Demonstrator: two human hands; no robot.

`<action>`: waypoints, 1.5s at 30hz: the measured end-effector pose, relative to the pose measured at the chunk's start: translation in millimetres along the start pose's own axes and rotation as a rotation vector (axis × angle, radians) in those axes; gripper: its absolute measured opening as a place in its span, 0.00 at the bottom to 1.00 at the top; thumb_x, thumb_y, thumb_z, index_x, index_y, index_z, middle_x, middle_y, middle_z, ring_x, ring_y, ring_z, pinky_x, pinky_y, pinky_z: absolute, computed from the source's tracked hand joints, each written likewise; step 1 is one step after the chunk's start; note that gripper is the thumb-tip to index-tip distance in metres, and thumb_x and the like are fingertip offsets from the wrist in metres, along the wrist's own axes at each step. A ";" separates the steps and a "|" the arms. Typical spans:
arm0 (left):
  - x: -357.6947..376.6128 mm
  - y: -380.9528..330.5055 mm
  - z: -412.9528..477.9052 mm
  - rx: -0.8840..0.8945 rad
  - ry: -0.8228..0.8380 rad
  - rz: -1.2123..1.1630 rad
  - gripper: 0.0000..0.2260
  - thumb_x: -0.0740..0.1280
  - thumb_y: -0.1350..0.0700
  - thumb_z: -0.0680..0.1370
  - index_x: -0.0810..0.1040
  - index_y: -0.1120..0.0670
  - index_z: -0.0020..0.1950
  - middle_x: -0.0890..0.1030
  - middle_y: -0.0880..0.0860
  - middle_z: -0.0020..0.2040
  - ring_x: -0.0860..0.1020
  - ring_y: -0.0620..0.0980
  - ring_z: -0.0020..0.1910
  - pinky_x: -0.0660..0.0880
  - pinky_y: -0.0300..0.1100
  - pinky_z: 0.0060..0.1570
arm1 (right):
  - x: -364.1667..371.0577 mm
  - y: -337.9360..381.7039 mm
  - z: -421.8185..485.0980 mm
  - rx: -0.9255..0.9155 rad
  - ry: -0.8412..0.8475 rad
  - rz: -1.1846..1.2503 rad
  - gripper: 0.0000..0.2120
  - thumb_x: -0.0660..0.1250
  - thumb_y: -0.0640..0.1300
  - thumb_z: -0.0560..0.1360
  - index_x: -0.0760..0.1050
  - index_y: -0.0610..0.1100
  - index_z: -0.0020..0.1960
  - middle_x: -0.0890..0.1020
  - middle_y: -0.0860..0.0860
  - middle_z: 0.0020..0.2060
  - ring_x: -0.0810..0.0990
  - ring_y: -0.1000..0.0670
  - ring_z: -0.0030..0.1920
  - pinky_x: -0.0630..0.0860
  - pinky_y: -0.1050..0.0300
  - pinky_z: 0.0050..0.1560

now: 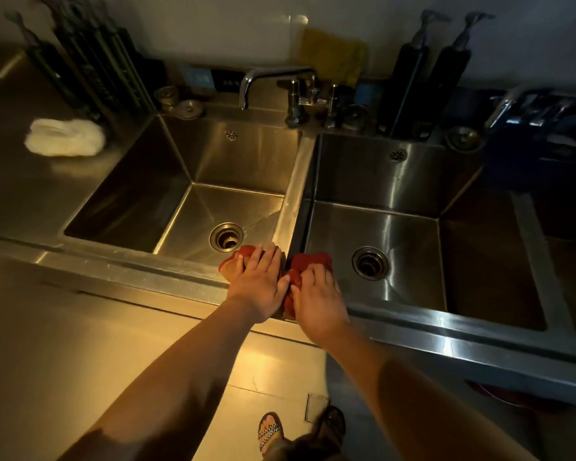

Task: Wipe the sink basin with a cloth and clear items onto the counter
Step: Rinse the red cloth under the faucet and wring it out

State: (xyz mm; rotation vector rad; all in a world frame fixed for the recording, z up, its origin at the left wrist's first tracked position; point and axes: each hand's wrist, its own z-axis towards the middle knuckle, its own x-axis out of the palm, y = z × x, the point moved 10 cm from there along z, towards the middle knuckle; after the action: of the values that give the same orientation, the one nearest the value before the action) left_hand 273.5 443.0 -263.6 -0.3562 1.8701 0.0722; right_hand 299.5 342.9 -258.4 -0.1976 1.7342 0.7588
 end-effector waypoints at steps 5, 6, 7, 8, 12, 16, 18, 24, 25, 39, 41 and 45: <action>1.5 -18.4 -4.3 0.016 -0.053 -0.016 0.27 0.42 0.43 0.81 0.42 0.52 0.77 0.45 0.50 0.78 0.41 0.50 0.76 0.38 0.54 0.72 | -8.5 -12.5 -8.5 0.027 0.017 0.021 0.19 0.54 0.50 0.80 0.64 0.40 0.65 0.66 0.44 0.62 0.67 0.45 0.61 0.66 0.50 0.63; 0.8 -20.2 -4.6 0.022 -0.064 -0.020 0.26 0.42 0.43 0.81 0.42 0.52 0.77 0.45 0.50 0.78 0.41 0.50 0.76 0.38 0.54 0.72 | -10.3 -15.5 -7.8 0.035 0.039 0.056 0.18 0.56 0.51 0.79 0.67 0.40 0.63 0.66 0.45 0.62 0.68 0.46 0.60 0.68 0.51 0.61; 0.5 -20.8 -4.5 0.028 -0.069 -0.023 0.26 0.42 0.44 0.81 0.43 0.52 0.77 0.45 0.50 0.78 0.41 0.50 0.76 0.38 0.54 0.72 | -13.4 -18.9 -5.3 0.049 0.058 0.105 0.16 0.58 0.52 0.77 0.71 0.42 0.58 0.67 0.47 0.60 0.69 0.47 0.58 0.69 0.53 0.58; 0.4 -20.5 -4.1 0.035 -0.065 -0.026 0.26 0.43 0.44 0.81 0.43 0.52 0.77 0.45 0.50 0.78 0.41 0.51 0.76 0.38 0.54 0.72 | -17.8 -22.9 -1.5 0.076 0.068 0.161 0.13 0.60 0.54 0.75 0.73 0.45 0.51 0.69 0.49 0.58 0.71 0.49 0.55 0.70 0.55 0.53; 2.4 -13.5 -3.4 0.035 -0.022 -0.032 0.26 0.43 0.45 0.82 0.43 0.52 0.77 0.45 0.50 0.78 0.41 0.51 0.76 0.38 0.55 0.72 | -31.8 -23.6 13.3 0.166 -0.034 0.222 0.15 0.60 0.57 0.75 0.71 0.49 0.34 0.71 0.51 0.50 0.74 0.49 0.51 0.69 0.58 0.48; 5.4 -1.8 -4.9 0.001 0.003 -0.006 0.26 0.43 0.45 0.82 0.41 0.51 0.77 0.43 0.50 0.78 0.39 0.53 0.76 0.38 0.58 0.71 | -2.8 -3.4 16.4 0.236 -0.024 0.113 0.22 0.51 0.53 0.79 0.66 0.42 0.68 0.59 0.43 0.73 0.51 0.42 0.75 0.49 0.45 0.73; 6.5 0.2 -5.2 0.006 0.010 -0.011 0.25 0.42 0.44 0.82 0.41 0.50 0.77 0.43 0.50 0.78 0.38 0.54 0.76 0.38 0.58 0.71 | 6.2 -2.1 15.3 0.256 0.005 0.072 0.24 0.47 0.54 0.80 0.61 0.45 0.73 0.60 0.42 0.74 0.53 0.41 0.74 0.49 0.43 0.73; 4.0 -3.0 -4.0 0.043 -0.026 -0.034 0.24 0.43 0.44 0.82 0.48 0.49 0.77 0.50 0.49 0.78 0.43 0.54 0.76 0.42 0.59 0.71 | -2.9 -4.4 11.3 0.236 -0.040 0.022 0.21 0.46 0.52 0.81 0.74 0.44 0.57 0.77 0.45 0.56 0.72 0.45 0.57 0.64 0.49 0.62; 3.9 -2.8 -4.2 0.044 -0.035 -0.042 0.24 0.44 0.44 0.82 0.49 0.48 0.77 0.51 0.49 0.77 0.43 0.54 0.76 0.42 0.59 0.71 | -5.0 -5.4 9.2 0.236 -0.070 0.048 0.20 0.47 0.51 0.81 0.74 0.44 0.57 0.77 0.46 0.55 0.72 0.46 0.57 0.65 0.50 0.62; 5.5 -62.5 -11.7 0.026 -0.133 -0.039 0.24 0.44 0.44 0.81 0.49 0.49 0.76 0.54 0.49 0.77 0.46 0.51 0.76 0.43 0.60 0.71 | -29.3 -52.3 -24.6 0.195 -0.190 -0.010 0.18 0.50 0.50 0.80 0.76 0.42 0.54 0.75 0.46 0.52 0.71 0.47 0.54 0.66 0.49 0.57; 9.4 -92.5 -9.9 0.049 -0.126 -0.040 0.24 0.43 0.44 0.81 0.49 0.49 0.76 0.54 0.49 0.77 0.45 0.51 0.76 0.43 0.60 0.71 | -39.1 -78.3 -36.0 0.214 -0.213 -0.029 0.18 0.51 0.50 0.80 0.76 0.42 0.54 0.76 0.47 0.51 0.72 0.47 0.54 0.68 0.50 0.56; 17.4 -155.5 -6.1 0.081 -0.118 -0.043 0.24 0.45 0.44 0.81 0.50 0.49 0.76 0.55 0.49 0.76 0.47 0.52 0.76 0.44 0.60 0.71 | -58.7 -135.8 -59.6 0.265 -0.240 -0.040 0.17 0.52 0.50 0.79 0.76 0.42 0.53 0.77 0.46 0.51 0.74 0.46 0.53 0.70 0.49 0.55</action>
State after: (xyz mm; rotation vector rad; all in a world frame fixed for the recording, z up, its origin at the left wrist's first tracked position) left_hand 306.5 289.9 -258.1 -0.3287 1.7425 -0.0114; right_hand 337.9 188.3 -249.8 0.0389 1.5773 0.4944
